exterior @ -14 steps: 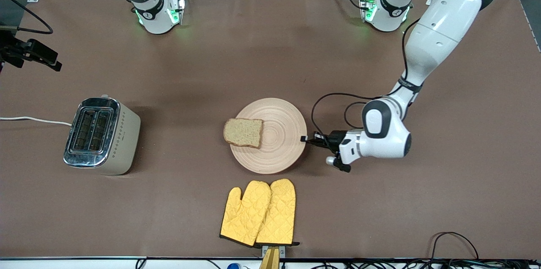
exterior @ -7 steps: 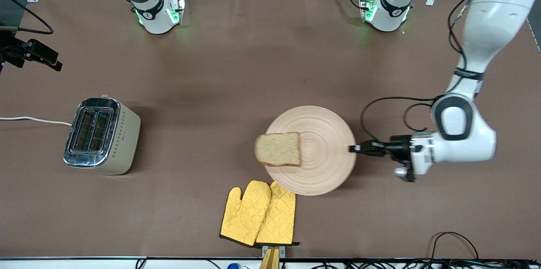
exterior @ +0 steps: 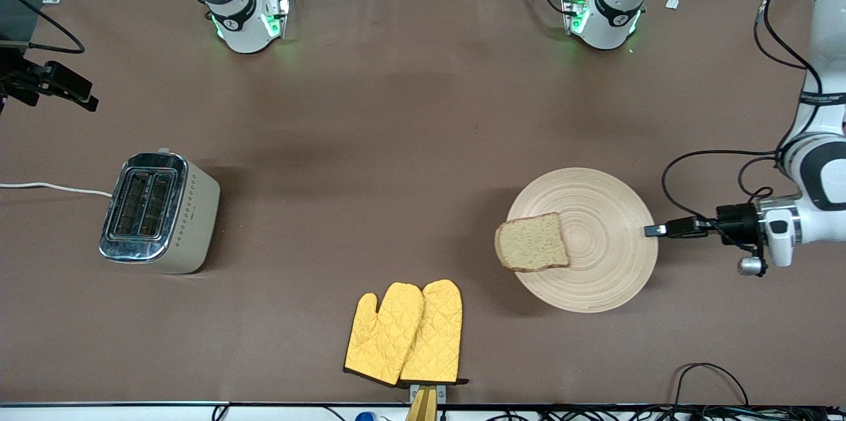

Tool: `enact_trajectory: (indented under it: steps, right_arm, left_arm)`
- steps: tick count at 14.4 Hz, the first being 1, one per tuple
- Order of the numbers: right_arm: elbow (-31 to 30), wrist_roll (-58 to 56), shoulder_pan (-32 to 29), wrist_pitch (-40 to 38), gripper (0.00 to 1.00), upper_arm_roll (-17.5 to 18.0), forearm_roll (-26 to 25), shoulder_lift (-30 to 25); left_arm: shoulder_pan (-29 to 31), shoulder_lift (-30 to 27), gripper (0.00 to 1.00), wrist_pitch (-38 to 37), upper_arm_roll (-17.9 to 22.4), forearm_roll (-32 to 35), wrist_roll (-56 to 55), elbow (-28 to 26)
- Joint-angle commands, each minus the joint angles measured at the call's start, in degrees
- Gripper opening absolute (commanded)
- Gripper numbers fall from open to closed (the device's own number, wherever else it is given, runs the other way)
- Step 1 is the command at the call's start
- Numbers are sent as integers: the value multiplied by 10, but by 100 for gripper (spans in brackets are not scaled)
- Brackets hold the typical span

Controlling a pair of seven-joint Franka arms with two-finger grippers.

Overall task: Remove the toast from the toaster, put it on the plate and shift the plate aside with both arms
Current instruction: 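Slide the plate with the left gripper away from the toaster, then release the plate rim and draw the left gripper back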

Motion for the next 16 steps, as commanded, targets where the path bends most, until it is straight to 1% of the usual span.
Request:
enact_trajectory:
  steps: [1,4,6,9,10,13,14,15,16]
  right_arm:
    - [-5,-1,-7,-3,100,9,-3,-5]
    - [-6,4,-5,-4,100,10,-3,-6]
    - [-6,5,-5,-8,100,10,-2,-6]
    - [-5,5,-6,-9,100,10,-3,-5]
    - [-5,5,-6,-9,100,10,-2,-5]
    - [-5,3,-6,-9,100,10,-2,-5]
    - [-6,3,-6,-9,100,10,-2,-5]
    - [-6,2,-6,-9,100,10,-2,-5]
    - [-6,1,-6,-9,100,10,-2,-5]
  left_arm:
    - [44,20,0,-24,-9,18,67,7]
    - [94,45,0,-56,-8,50,109,7]
    - [124,76,0,-57,-7,68,148,8]
    - [151,111,0,-56,-7,74,174,9]
    - [155,124,0,-56,-7,73,176,9]
    - [158,138,1,-56,-5,72,175,10]
    - [158,142,1,-56,6,69,175,10]
    - [157,148,3,-56,8,68,175,11]
    - [157,150,8,-56,8,68,174,11]
